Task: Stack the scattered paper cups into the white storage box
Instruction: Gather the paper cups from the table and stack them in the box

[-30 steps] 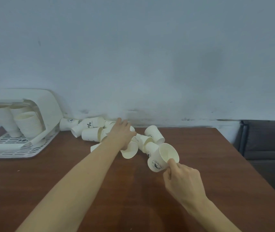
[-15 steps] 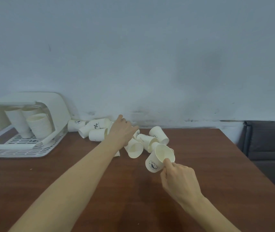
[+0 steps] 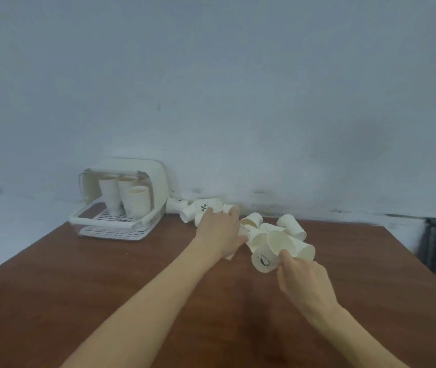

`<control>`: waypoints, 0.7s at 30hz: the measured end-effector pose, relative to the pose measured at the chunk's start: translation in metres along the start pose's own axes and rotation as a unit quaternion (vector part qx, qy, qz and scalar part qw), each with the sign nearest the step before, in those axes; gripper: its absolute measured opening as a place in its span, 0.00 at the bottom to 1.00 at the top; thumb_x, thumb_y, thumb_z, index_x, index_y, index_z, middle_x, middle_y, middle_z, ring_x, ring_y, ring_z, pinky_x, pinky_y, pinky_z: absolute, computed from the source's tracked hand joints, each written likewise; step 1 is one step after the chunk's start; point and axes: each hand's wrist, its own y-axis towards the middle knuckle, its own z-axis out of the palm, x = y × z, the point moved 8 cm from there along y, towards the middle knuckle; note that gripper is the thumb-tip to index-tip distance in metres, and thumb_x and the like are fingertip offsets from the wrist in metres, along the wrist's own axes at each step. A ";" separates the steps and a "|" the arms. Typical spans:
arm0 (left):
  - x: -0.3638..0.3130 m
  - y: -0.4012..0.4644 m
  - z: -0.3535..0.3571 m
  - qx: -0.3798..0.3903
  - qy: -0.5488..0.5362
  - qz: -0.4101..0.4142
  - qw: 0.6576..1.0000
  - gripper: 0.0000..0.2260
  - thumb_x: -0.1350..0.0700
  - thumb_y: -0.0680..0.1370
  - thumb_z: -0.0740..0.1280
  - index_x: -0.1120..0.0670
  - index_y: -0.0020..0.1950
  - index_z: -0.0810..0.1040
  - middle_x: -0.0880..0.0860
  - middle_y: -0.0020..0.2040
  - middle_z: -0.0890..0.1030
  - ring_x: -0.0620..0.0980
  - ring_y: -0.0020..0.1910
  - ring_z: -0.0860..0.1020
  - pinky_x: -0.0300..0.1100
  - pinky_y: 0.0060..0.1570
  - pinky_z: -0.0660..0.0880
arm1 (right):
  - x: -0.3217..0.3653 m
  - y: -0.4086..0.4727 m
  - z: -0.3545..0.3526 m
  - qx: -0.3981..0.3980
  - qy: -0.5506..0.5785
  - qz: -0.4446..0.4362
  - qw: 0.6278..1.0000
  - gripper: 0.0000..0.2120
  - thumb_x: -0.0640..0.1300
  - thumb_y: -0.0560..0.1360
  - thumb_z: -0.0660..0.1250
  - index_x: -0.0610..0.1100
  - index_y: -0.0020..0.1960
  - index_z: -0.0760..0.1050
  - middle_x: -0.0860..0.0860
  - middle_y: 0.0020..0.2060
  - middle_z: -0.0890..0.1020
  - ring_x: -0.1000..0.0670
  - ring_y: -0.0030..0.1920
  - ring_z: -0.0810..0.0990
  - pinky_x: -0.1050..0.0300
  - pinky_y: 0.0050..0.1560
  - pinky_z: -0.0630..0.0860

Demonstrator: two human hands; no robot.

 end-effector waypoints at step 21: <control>0.103 -0.134 -0.003 0.076 -0.267 -0.142 0.950 0.13 0.45 0.79 0.62 0.55 0.52 0.70 0.56 0.52 0.77 0.57 0.50 0.76 0.49 0.46 0.72 | 0.095 0.010 -0.052 0.006 0.041 -0.036 0.998 0.10 0.39 0.75 0.55 0.45 0.54 0.71 0.48 0.41 0.80 0.45 0.38 0.74 0.53 0.36 0.65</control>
